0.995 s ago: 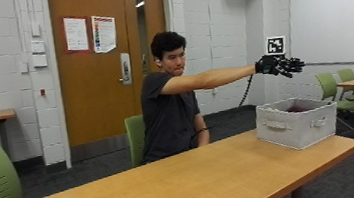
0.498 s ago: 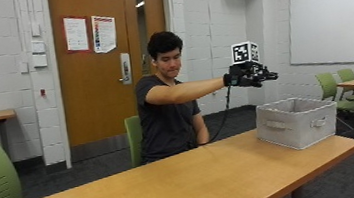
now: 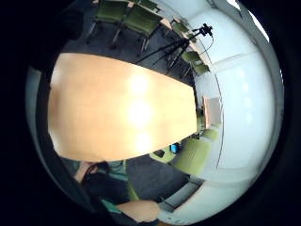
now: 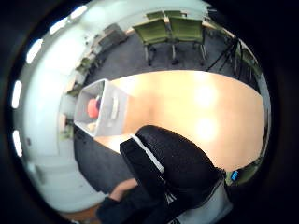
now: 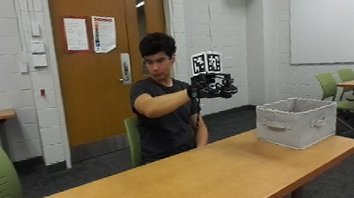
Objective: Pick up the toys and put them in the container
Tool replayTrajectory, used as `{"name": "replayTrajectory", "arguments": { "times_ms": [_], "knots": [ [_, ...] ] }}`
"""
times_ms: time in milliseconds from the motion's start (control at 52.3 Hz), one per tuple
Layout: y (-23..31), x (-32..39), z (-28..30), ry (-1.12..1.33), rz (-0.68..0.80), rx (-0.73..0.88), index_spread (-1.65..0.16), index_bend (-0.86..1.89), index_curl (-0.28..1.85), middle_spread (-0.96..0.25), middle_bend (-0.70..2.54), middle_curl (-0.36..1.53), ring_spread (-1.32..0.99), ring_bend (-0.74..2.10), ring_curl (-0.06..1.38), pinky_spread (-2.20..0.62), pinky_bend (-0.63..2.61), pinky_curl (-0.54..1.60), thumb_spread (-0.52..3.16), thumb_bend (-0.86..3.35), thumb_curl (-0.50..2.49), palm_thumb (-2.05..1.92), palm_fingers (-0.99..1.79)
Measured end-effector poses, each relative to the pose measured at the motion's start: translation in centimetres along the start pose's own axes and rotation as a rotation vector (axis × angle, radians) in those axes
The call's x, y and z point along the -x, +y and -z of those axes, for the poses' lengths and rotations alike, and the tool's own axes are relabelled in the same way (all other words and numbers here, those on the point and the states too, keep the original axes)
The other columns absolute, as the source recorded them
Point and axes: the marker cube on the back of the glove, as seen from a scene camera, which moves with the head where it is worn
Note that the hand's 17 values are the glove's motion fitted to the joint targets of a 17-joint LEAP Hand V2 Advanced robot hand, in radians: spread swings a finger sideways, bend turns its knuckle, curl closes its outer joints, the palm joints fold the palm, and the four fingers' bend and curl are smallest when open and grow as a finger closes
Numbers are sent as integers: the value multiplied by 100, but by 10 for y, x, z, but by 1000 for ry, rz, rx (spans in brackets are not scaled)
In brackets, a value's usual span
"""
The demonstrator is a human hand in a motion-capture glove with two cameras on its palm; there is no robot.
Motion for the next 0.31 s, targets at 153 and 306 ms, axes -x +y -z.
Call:
{"name": "replayTrajectory", "arguments": {
  "times_ms": [153, 306],
  "knots": [
    [7, -15, -7, -19, -14, 12, -20, 16, 32, -5, 20, 40, -29, 23, 30, -15, 67, 27, 109, -9, 15, -12, -2],
    [11, -22, -13, -63, -16, 22, -20, 16, 33, -5, 20, 40, -30, 22, 30, -15, 66, 28, 109, -9, 13, -12, -2]
  ]
}}
